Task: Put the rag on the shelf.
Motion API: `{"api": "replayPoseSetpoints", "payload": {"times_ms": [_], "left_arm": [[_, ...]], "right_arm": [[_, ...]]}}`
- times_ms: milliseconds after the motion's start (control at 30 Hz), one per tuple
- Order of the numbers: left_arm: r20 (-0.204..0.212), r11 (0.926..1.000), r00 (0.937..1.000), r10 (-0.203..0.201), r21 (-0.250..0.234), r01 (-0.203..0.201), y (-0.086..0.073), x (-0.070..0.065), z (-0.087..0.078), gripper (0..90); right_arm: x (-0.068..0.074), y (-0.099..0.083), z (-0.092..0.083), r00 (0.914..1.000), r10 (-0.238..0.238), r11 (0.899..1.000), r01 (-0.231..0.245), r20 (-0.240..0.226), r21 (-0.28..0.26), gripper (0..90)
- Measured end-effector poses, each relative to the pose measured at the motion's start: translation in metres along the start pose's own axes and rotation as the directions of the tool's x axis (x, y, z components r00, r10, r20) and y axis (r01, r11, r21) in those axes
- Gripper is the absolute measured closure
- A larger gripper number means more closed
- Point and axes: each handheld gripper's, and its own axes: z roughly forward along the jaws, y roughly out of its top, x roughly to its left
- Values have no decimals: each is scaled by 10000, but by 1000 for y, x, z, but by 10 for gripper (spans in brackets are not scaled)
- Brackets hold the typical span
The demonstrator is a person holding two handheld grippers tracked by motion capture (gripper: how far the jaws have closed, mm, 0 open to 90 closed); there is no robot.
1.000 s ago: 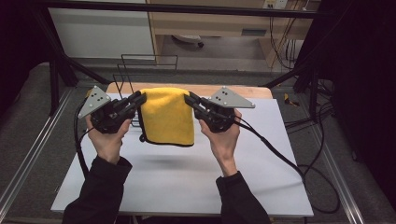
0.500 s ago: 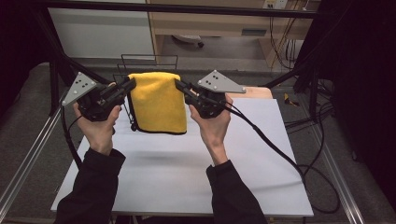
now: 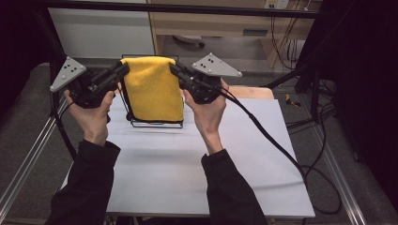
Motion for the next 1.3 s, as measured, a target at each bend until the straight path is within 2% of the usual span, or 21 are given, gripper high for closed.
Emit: {"api": "replayPoseSetpoints", "payload": {"times_ms": [200, 400, 600, 967, 1300], "left_arm": [[-122, 9998, 9998, 136, -154, -138, 14, 4, 4, 791], [-148, 9995, 9998, 96, -312, -101, 28, 9, 8, 792], [-273, 9988, 9992, 297, -374, -307, 41, 12, 12, 791], [-418, 9980, 9991, -5, -631, -21, 58, 30, 20, 792], [-663, 9975, 9977, 142, -683, -187, 74, 42, 32, 792]], "right_arm": [[-2, 12, 8, 10000, -26, 9999, 28, 84, -139, 838], [-5, 25, 16, 9999, -58, 9996, 63, 157, -291, 838], [-6, 36, 23, 9997, -102, 9990, 111, 233, -428, 838], [-8, 53, 44, 9990, -263, 9980, 283, 356, -568, 838], [-13, 69, 63, 9985, -219, 9976, 251, 499, -646, 837]]}}
